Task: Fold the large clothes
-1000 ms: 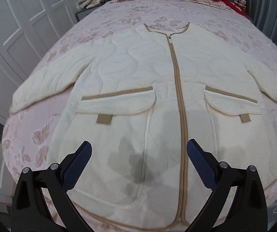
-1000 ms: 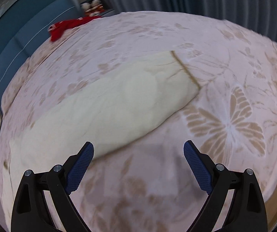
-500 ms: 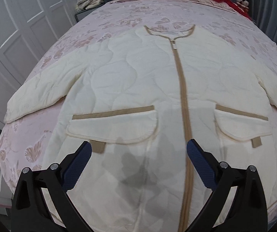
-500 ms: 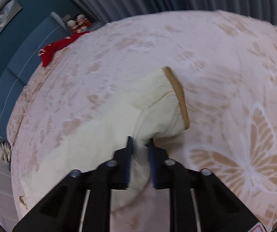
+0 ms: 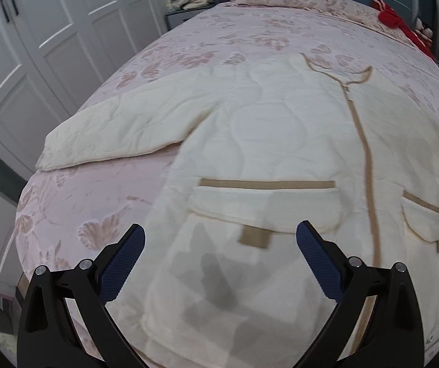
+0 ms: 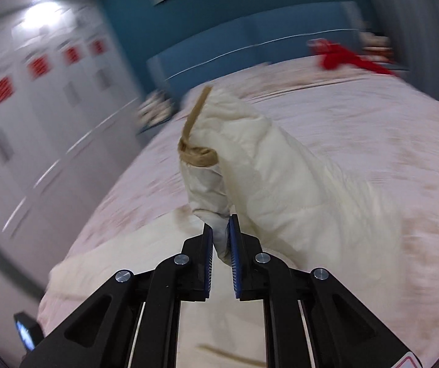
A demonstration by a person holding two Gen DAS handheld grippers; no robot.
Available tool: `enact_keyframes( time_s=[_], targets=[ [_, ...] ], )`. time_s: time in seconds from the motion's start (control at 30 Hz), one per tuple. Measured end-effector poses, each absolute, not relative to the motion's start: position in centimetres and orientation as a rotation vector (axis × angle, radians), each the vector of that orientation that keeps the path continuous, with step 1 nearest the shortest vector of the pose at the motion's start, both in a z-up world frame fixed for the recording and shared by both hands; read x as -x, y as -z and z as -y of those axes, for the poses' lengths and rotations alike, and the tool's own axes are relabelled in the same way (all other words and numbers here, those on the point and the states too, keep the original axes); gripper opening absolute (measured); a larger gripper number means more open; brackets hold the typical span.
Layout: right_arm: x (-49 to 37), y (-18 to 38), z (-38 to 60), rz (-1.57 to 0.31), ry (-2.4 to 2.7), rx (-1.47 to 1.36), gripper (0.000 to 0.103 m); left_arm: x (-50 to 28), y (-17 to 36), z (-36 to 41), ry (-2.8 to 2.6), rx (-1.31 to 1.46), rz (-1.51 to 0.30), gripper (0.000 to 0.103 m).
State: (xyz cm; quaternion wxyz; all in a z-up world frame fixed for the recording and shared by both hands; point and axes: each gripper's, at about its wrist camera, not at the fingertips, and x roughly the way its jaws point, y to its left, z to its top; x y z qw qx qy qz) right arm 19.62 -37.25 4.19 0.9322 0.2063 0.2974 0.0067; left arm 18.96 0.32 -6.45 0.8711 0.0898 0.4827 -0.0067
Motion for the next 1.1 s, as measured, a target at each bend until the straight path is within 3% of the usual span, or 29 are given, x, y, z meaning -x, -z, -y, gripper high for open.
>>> enact_keyframes(
  time_s=[0.37, 0.53, 0.57, 0.73, 1.1],
  targets=[
    [-27.7, 4.4, 17.9, -0.879, -0.282, -0.305, 0.01, -20.1, 7.4, -9.1, -0.114, -0.105, -1.034, 0.097],
    [-27.5, 8.8, 13.6, -1.006, -0.3, -0.262, 0.027, -20.9, 7.8, -10.8, -0.108, -0.044, -1.045, 0.097],
    [-26.8, 9.2, 13.6, -1.015, -0.31, -0.273, 0.028, -21.1, 7.8, -11.0, -0.098, -0.026, -1.047, 0.097],
    [-22.2, 7.3, 16.6, -0.949, -0.259, -0.316, 0.056, -23.4, 7.7, -9.9, 0.011, 0.117, -1.059, 0.097],
    [-11.6, 9.7, 36.3, -0.87, 0.146, -0.7, 0.058, -30.5, 11.8, -2.5, 0.207, 0.36, -1.153, 0.097]
  ],
)
